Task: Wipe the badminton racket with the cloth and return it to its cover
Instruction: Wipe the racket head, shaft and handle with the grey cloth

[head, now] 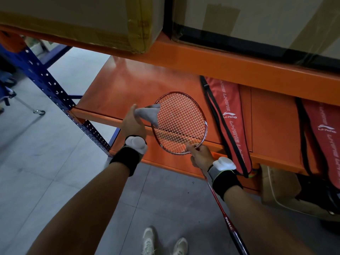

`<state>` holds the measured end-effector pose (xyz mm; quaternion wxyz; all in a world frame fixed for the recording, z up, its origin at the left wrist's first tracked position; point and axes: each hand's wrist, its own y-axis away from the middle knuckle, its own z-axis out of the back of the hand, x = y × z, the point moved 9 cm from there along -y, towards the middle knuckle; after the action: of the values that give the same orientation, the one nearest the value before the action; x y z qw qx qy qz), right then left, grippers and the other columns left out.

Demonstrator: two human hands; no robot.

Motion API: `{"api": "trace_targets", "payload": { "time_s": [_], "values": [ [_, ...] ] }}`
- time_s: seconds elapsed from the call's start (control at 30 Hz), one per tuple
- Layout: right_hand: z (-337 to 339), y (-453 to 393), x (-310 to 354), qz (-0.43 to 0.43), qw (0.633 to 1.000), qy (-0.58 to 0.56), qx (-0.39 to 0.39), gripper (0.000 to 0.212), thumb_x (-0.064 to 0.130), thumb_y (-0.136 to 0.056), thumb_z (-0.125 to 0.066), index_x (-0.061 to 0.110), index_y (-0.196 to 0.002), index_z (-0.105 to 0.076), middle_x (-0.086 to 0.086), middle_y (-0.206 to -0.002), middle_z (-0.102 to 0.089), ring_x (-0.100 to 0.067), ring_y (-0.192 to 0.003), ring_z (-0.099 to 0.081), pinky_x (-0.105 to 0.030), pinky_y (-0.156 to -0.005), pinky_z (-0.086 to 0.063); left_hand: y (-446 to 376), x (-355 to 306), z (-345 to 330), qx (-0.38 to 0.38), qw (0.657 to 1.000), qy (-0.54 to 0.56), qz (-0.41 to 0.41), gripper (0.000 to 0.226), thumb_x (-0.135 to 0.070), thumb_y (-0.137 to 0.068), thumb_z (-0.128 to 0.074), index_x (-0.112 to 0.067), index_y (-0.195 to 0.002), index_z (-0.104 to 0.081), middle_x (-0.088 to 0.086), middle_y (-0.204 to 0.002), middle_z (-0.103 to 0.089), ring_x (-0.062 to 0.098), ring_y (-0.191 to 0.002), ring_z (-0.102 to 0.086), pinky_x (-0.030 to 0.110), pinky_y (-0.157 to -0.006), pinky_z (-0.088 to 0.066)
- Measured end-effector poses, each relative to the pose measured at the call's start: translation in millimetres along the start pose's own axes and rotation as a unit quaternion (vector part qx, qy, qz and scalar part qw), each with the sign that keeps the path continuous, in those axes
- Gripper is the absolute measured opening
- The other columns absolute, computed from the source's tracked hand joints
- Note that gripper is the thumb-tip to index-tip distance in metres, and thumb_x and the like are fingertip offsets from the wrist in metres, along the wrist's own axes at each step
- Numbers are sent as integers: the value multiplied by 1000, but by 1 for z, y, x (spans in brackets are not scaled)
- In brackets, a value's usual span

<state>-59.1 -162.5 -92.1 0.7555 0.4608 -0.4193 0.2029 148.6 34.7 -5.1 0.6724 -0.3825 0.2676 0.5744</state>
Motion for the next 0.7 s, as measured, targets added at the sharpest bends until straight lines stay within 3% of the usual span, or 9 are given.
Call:
{"api": "trace_targets", "payload": {
  "time_s": [0.07,0.17,0.27,0.33,0.4,0.53,0.6,0.7],
  "values": [
    [-1,0,1,8,1000,-8,2,33,34,-98,-52,12,-74,-59,1,-45,-36,-11,-35,-32,-25,-45,-28,1,20,-1,5,996,20,84,35,-19,-97,-42,-13,-128,-58,13,-126,-65,32,-116,-59,35,-92,-46],
    [-6,0,3,15,999,-35,15,33,34,-98,-52,11,-75,-59,1,-43,-33,-11,-34,-28,-23,-43,-25,13,44,-31,114,972,68,193,26,-23,-94,-48,-10,-106,-68,17,-106,-71,33,-100,-65,30,-76,-43],
    [-9,-4,1,6,999,-48,18,32,36,-96,-54,8,-82,-59,-2,-47,-38,-11,-35,-28,-22,-44,-24,25,56,-51,205,937,98,267,38,-28,-98,-47,3,-106,-66,24,-112,-67,35,-102,-62,38,-80,-45],
    [-11,-8,-6,-13,997,-74,27,33,36,-96,-56,6,-83,-57,-13,-61,-56,-13,-38,-29,-21,-43,-26,25,53,-56,230,932,100,262,41,-32,-99,-46,2,-112,-65,19,-109,-65,33,-102,-61,39,-82,-46],
    [-12,-10,-12,-30,995,-92,37,34,37,-96,-56,7,-79,-57,-16,-73,-67,-13,-38,-32,-20,-41,-28,23,44,-55,229,940,98,232,39,-38,-97,-49,-6,-106,-69,11,-94,-64,26,-87,-59,33,-75,-42],
    [-10,-11,-24,-40,997,-67,3,42,49,-90,-60,10,-75,-59,-7,-60,-64,-18,-42,-43,-23,-45,-37,21,35,-55,224,942,145,203,22,-38,-93,-56,-24,-79,-67,0,-76,-66,14,-69,-60,23,-64,-43],
    [-9,-11,-28,-36,997,-65,-10,45,53,-88,-61,11,-73,-59,-6,-57,-63,-18,-43,-47,-25,-47,-40,20,33,-56,229,944,152,184,17,-35,-92,-58,-27,-79,-66,-5,-74,-65,8,-71,-59,21,-63,-43],
    [-9,-11,-28,-30,998,-56,-25,50,58,-85,-61,10,-74,-61,-4,-55,-65,-17,-43,-54,-25,-47,-45,16,25,-54,225,957,123,133,16,-30,-93,-58,-18,-83,-63,-1,-73,-61,7,-64,-51,21,-60,-39]
  ]
}}
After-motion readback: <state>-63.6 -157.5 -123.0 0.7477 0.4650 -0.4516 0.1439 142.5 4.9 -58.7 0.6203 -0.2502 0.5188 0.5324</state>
